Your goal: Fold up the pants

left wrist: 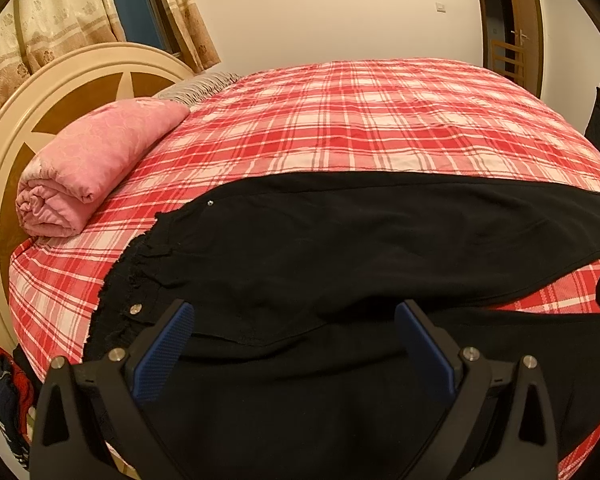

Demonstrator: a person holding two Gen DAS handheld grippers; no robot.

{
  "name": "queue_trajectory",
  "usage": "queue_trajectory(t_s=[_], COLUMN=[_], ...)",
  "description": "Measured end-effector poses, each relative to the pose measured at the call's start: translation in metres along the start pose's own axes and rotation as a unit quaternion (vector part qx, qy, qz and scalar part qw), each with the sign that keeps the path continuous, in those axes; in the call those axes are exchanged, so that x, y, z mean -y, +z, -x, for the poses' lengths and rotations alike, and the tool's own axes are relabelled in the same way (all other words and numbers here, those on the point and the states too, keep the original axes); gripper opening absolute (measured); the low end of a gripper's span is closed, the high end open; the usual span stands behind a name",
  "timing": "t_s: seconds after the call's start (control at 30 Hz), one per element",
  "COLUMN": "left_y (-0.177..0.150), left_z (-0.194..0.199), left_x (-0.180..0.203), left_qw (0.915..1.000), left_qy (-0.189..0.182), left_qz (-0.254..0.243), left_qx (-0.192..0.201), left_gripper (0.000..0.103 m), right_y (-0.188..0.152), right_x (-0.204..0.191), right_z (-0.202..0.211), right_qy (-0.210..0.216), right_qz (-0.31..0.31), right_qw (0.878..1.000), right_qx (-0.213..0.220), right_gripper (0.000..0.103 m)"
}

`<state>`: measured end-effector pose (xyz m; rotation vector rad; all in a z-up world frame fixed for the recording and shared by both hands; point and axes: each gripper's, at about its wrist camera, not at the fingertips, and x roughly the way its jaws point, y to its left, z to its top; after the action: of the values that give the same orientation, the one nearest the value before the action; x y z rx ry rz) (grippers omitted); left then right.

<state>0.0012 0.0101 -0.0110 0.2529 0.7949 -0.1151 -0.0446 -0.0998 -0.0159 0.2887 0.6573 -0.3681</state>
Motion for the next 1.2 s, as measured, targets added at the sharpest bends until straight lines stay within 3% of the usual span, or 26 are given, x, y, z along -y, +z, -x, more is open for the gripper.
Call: queue_trajectory(t_s=[0.2,0.37,0.6,0.87,0.97,1.07,1.17,1.2], left_y=[0.005,0.024,0.059,0.054,0.049,0.05,0.05,0.05], left_z=[-0.024,-0.045,-0.096,-0.149,-0.159,-0.162,-0.166,-0.168], left_x=[-0.017,-0.045,-0.08,-0.09,-0.088,-0.087,-0.091,-0.092], left_qw=[0.9994,0.9994,0.9973,0.9928,0.9915,0.9927,0.9917,0.9914], left_qy=[-0.021,0.021,0.058,0.043,0.043,0.042,0.032,0.029], left_qz=[0.011,0.012,0.028,0.066,0.07,0.071,0.092,0.098], left_qx=[-0.026,-0.025,-0.035,-0.09,-0.101,-0.089,-0.084,-0.082], left_gripper=[0.103,0.103,0.103,0.103,0.103,0.103,0.103,0.103], right_y=[0.013,0.054,0.093,0.096,0.091,0.084,0.082,0.081], right_x=[-0.002,-0.018,-0.059,-0.073,-0.071,-0.071,-0.075,-0.078], right_z=[-0.032,-0.078,-0.171,-0.239,-0.256,-0.253,-0.247,-0.243], right_qy=[0.013,0.056,0.079,0.114,0.124,0.138,0.155,0.155], right_qz=[0.028,0.076,0.197,0.239,0.236,0.264,0.279,0.289], right_qw=[0.999,0.994,0.972,0.952,0.948,0.943,0.936,0.933], right_qx=[-0.037,-0.056,-0.098,-0.154,-0.176,-0.15,-0.148,-0.147], right_gripper=[0.102,0.102,0.101,0.101,0.09,0.083,0.06,0.045])
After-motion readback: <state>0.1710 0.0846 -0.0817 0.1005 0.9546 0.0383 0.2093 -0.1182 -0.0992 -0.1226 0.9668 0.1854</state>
